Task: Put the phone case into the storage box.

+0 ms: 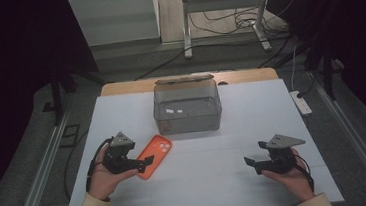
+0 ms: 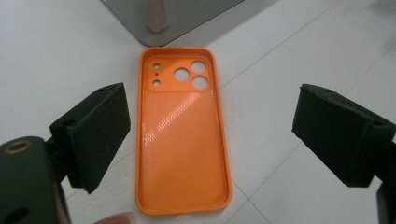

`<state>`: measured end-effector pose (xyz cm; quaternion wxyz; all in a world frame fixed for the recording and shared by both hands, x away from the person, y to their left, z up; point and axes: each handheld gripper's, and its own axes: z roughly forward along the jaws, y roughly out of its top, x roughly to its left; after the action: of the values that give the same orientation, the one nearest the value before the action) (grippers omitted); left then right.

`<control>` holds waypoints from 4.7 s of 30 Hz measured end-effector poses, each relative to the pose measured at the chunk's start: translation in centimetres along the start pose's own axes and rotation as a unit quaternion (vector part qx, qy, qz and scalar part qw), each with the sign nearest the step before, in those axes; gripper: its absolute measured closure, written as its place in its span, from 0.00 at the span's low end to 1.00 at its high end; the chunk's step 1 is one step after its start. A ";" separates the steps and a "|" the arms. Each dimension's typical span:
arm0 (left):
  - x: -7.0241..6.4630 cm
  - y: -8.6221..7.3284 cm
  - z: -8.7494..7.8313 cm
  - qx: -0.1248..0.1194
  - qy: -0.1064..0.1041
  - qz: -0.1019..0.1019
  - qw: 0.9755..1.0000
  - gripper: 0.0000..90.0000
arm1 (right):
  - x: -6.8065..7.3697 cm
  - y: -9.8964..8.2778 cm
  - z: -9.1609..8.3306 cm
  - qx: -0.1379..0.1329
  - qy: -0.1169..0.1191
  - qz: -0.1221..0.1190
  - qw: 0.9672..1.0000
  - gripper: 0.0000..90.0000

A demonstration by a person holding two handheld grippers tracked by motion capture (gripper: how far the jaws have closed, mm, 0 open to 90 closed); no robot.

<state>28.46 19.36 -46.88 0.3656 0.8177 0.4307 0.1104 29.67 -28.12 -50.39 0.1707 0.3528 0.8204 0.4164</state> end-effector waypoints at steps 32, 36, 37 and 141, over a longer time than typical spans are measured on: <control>1.4 2.0 1.0 0.024 0.003 -0.001 1.000 0.12 | 0.0 0.0 0.1 0.002 -0.002 -0.004 1.000 0.21; 1.5 2.2 1.2 0.027 0.005 0.002 1.000 0.12 | 0.0 0.0 0.0 0.000 -0.004 -0.004 1.000 0.21; 1.5 2.2 1.3 0.028 0.005 0.001 1.000 0.12 | 0.0 0.0 0.0 -0.001 -0.005 -0.003 1.000 0.21; 5.3 2.5 6.4 0.158 0.024 0.035 0.987 0.41 | -0.2 -0.1 0.0 0.002 -0.012 -0.007 1.000 0.21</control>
<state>36.37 19.35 -50.41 0.2180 0.8766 0.4227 0.0730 29.78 -28.31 -50.45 0.1830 0.3528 0.8211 0.4096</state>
